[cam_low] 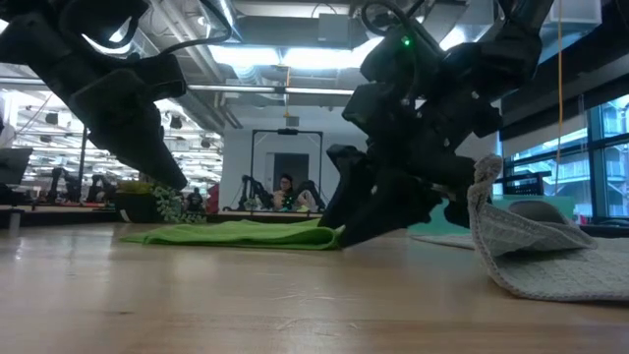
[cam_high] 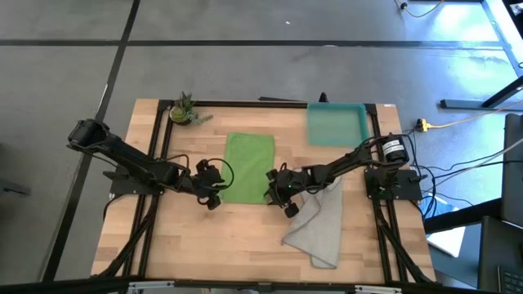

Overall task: Roll microfiber towels into tight, uniform cylinder then place into a basket
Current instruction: Roll the green microfiber cloth

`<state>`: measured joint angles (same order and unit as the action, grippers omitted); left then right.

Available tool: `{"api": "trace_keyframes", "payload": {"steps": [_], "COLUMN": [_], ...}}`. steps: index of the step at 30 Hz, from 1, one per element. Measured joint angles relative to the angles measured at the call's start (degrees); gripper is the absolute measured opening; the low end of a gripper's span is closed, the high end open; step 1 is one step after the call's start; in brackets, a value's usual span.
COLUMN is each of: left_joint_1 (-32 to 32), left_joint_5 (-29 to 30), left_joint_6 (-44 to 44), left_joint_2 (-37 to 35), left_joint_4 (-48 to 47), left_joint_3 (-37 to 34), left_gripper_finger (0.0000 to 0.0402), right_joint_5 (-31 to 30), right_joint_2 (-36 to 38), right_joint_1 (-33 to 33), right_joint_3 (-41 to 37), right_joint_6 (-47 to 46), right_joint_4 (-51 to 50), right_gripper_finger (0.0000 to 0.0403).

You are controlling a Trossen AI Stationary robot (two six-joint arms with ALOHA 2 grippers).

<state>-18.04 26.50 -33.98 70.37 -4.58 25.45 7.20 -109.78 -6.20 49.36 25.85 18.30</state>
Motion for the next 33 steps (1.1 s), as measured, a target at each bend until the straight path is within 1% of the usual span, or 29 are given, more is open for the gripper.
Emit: {"api": "trace_keyframes", "payload": {"steps": [5, 9, 12, 15, 17, 19, 20, 24, 31, 33], "left_joint_1": [0.0, 0.0, 0.0, 0.0, 0.0, 0.0, 0.0, 0.0, 0.0, 0.0], "left_joint_5": [0.0, 0.0, 0.0, 0.0, 0.0, 0.0, 0.0, 0.0, 0.0, 0.0], "left_joint_6": [0.0, 0.0, 0.0, 0.0, 0.0, 0.0, 0.0, 0.0, 0.1, 0.1], "left_joint_2": [0.0, 0.0, 0.0, 0.0, 0.0, 0.0, 0.0, 0.0, 0.0, 0.0], "left_joint_4": [0.1, 0.1, 0.2, 0.3, 0.3, 0.3, 0.3, 0.4, 0.3, 0.3], "left_joint_3": [0.0, 0.0, 0.0, 0.0, 0.0, 0.0, 0.0, 0.0, 0.1, 0.1], "left_gripper_finger": [0.009, 0.009, 0.009, 0.009, 0.009, 0.009, 0.009, 0.009, 0.009, 0.009], "right_joint_5": [0.0, 0.2, 0.4, -1.1, -1.4, -1.6, -2.1, -5.2, -4.1, -4.1], "right_joint_2": [0.0, -1.1, -2.3, -2.3, -2.1, -2.1, -1.9, -1.0, 1.2, 1.2], "right_joint_1": [0.0, 0.0, 0.1, 0.0, 0.0, 0.2, 0.4, 1.5, 3.6, 4.3], "right_joint_3": [0.0, 0.1, 0.1, 0.1, 0.1, 0.1, 0.1, 0.6, 2.8, 4.2], "right_joint_6": [0.1, 0.1, 0.0, 0.0, 0.1, 0.2, 0.2, -0.1, -0.2, -1.7], "right_joint_4": [-0.1, 0.7, 2.1, 2.2, 1.9, 1.9, 1.9, 1.3, 0.9, 1.0], "right_gripper_finger": [0.0181, 0.0165, 0.0145, 0.011, 0.0073, 0.0028, 0.0015, 0.0011, 0.0004, 0.0004]}}
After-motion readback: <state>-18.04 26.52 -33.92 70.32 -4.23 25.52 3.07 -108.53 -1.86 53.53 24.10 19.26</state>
